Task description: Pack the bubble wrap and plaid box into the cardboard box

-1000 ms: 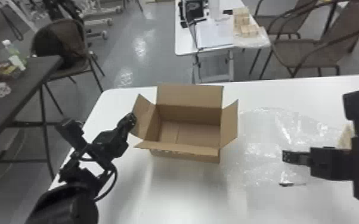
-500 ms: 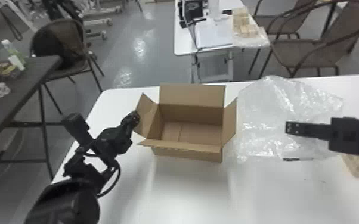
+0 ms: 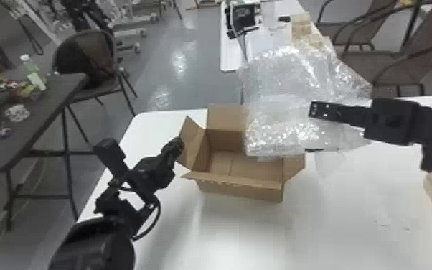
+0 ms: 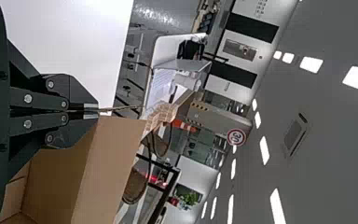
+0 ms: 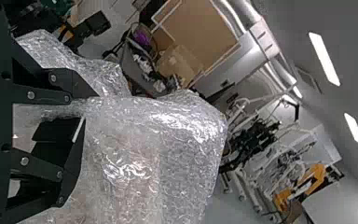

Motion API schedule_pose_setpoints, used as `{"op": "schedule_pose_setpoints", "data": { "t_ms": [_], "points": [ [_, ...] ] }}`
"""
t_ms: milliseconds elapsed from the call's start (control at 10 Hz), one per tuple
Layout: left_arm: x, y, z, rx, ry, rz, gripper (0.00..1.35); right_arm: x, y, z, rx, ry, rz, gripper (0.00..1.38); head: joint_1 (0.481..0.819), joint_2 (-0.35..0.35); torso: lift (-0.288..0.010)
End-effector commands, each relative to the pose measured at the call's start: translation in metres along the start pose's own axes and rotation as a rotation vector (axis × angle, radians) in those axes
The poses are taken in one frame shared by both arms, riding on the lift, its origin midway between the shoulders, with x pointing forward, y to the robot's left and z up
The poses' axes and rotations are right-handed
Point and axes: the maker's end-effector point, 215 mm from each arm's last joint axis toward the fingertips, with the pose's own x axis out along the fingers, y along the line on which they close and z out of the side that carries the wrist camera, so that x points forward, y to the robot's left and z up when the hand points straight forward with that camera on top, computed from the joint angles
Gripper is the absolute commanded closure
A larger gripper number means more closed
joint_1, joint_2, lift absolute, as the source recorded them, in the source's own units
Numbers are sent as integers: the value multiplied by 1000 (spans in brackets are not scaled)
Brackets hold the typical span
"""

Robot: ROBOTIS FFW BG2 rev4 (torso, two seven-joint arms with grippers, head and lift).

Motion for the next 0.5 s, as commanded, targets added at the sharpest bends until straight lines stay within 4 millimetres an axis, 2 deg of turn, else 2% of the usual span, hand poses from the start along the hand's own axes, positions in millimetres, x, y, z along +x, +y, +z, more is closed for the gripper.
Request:
{"op": "schedule_pose_setpoints", "data": {
  "t_ms": [0, 100, 200, 400],
  "points": [
    [1, -2, -2, -2, 4, -2, 1205, 22, 17, 19, -1, -46, 78, 1058, 646, 286, -122],
    [1, -3, -3, -5, 5, -2, 1205, 33, 14, 17, -3, -33, 82, 1059, 630, 301, -122],
    [2, -4, -3, -9, 3, -3, 1207, 50, 2, -2, 35, 8, 78, 1058, 622, 310, -122],
    [3, -6, -4, -13, 5, -5, 1205, 110, -9, -56, 160, 71, 203, 1061, 633, 328, -122]
  ]
}}
